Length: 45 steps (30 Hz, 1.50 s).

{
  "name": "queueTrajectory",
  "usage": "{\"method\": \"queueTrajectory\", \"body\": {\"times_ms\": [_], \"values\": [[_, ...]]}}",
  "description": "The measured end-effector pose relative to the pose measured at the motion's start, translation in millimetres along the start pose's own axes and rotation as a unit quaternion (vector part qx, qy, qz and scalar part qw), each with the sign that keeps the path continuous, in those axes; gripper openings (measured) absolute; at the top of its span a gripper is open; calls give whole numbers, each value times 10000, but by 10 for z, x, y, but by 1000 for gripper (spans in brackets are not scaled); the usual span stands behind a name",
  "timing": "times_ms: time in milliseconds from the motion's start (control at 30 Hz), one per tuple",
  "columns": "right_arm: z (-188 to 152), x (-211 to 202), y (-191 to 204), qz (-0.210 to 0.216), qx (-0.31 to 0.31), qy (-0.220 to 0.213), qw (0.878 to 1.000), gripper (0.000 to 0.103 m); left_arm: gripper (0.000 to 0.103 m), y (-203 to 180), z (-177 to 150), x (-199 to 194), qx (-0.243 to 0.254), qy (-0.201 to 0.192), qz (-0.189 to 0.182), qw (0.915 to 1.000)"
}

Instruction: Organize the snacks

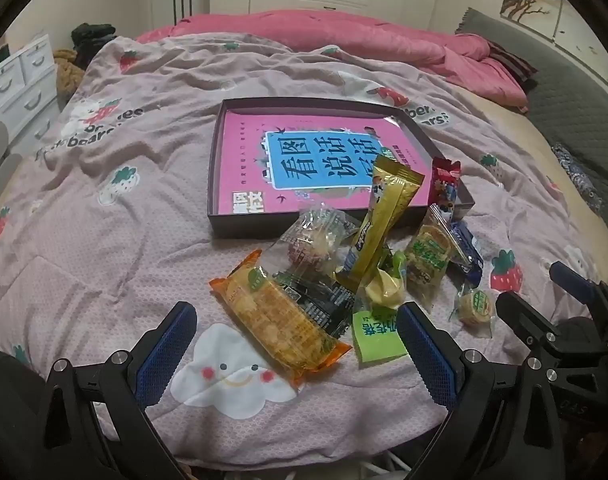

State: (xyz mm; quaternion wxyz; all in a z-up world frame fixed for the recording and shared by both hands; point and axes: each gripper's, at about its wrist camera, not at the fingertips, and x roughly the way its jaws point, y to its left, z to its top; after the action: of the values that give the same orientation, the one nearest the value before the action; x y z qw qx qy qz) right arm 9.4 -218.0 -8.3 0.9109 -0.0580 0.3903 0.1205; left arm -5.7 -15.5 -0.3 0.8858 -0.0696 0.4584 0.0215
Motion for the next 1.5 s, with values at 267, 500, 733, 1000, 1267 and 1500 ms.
{"method": "queueTrajectory", "body": {"times_ms": [267,500,733,1000,1267,1500], "values": [[-7,3,-5,1,-11,-4,10000,102,100,1,-1,3,2,11,2,10000],[-7,15,-16,0,-18,-12,10000,102,100,13,-5,29,-10,35,10,10000],[-7,30,-22,-7,-18,-15,10000,102,100,18,-17,54,-19,57,11,10000],[44,-13,-18,9,-12,9,10000,102,100,73,-16,107,-112,191,31,9998],[-7,109,-33,61,28,48,10000,102,100,250,-19,237,-460,482,11,9978],[24,177,-75,44,21,181,9998,102,100,493,-29,413,-990,837,-46,9916]]}}
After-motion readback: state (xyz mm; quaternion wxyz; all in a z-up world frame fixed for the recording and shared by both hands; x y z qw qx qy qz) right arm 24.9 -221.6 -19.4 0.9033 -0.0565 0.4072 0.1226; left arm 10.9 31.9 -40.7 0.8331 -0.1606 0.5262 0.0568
